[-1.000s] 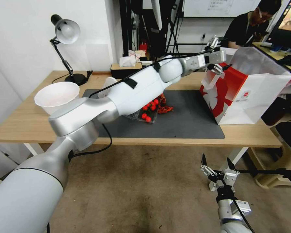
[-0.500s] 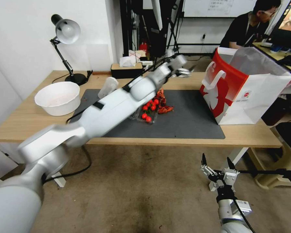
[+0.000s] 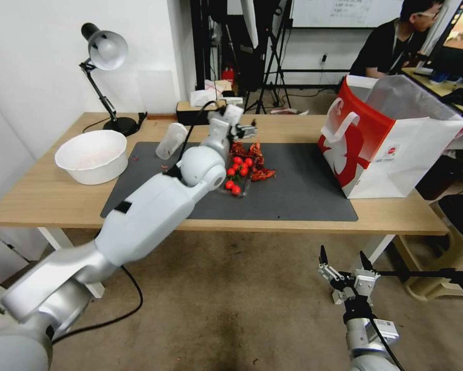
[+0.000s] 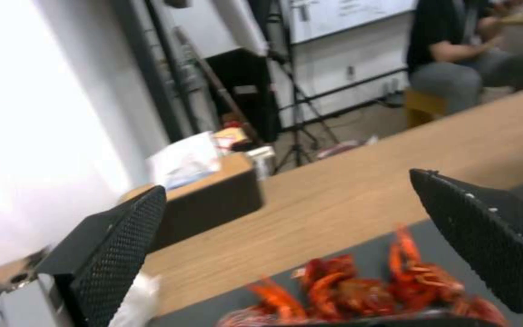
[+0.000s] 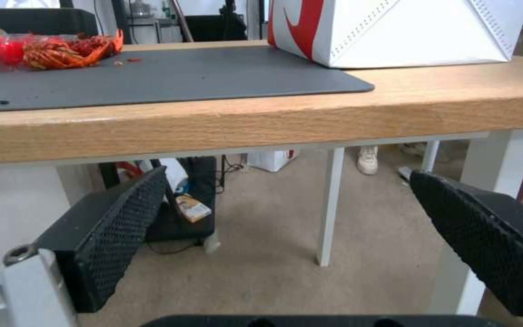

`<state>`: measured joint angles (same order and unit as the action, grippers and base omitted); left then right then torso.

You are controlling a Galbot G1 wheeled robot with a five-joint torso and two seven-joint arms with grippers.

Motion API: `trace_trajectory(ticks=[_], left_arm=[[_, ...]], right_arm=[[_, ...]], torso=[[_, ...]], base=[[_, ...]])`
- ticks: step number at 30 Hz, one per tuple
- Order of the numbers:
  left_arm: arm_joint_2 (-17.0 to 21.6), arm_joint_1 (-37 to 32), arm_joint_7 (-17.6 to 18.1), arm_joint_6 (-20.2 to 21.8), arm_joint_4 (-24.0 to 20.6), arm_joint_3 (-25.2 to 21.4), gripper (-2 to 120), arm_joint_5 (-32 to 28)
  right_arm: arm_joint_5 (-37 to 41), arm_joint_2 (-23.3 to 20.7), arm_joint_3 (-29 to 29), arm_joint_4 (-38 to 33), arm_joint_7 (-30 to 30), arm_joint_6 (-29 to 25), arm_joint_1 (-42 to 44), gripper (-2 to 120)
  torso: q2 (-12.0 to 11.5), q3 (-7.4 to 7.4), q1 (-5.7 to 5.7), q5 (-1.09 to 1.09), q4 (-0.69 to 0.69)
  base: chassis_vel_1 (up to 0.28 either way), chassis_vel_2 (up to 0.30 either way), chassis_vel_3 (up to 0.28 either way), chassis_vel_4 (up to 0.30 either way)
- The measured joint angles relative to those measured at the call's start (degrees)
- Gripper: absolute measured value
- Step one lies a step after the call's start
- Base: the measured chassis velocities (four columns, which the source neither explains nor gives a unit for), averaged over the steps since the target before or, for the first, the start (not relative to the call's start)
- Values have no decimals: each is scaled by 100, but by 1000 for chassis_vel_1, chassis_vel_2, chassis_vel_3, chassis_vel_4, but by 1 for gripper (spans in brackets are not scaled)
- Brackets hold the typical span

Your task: Pick up the trash from the table and place it into the takeout bag.

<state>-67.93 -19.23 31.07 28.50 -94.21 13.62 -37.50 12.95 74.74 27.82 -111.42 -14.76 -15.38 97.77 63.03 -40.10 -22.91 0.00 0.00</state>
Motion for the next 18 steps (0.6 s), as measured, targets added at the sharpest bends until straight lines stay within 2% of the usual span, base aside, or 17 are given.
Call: trace_trajectory(ticks=[3, 5, 9, 12, 13, 16, 18], left_arm=[[215, -421, 56, 44, -377, -323, 100, 56], [263, -519, 32, 28, -435, -380, 100, 87], [463, -1113, -198, -174, -703, -724, 100, 319], [571, -1841, -406, -311, -1030, -1276, 100, 511], [571, -1841, -406, -311, -1030, -1276, 100, 511], [648, -2472, -591, -516, -1299, -1806, 100, 779], [669, -2666, -642, -615, -1380, -1953, 100, 864]], right_arm=[[-7, 6, 6, -7, 3, -3, 12, 100], [-12, 10, 6, -9, 4, -3, 13, 100], [-73, 54, -10, -28, 7, -4, 16, 100], [-95, 75, -27, -41, 13, -4, 17, 100], [-95, 75, -27, -41, 13, -4, 17, 100], [-95, 77, -50, -41, 24, -6, 15, 100], [-91, 76, -57, -40, 41, -13, 14, 100]], torso=[[0, 0, 0, 0, -1], [0, 0, 0, 0, 0], [0, 0, 0, -1, 0], [-1, -1, 0, -2, 1], [-1, -1, 0, -2, 1], [-1, 0, 0, -1, 0], [-1, 0, 0, 0, 0]], base=[[0, 0, 0, 0], [0, 0, 0, 0], [0, 0, 0, 0], [0, 0, 0, 0], [0, 0, 0, 0], [0, 0, 0, 0], [0, 0, 0, 0]])
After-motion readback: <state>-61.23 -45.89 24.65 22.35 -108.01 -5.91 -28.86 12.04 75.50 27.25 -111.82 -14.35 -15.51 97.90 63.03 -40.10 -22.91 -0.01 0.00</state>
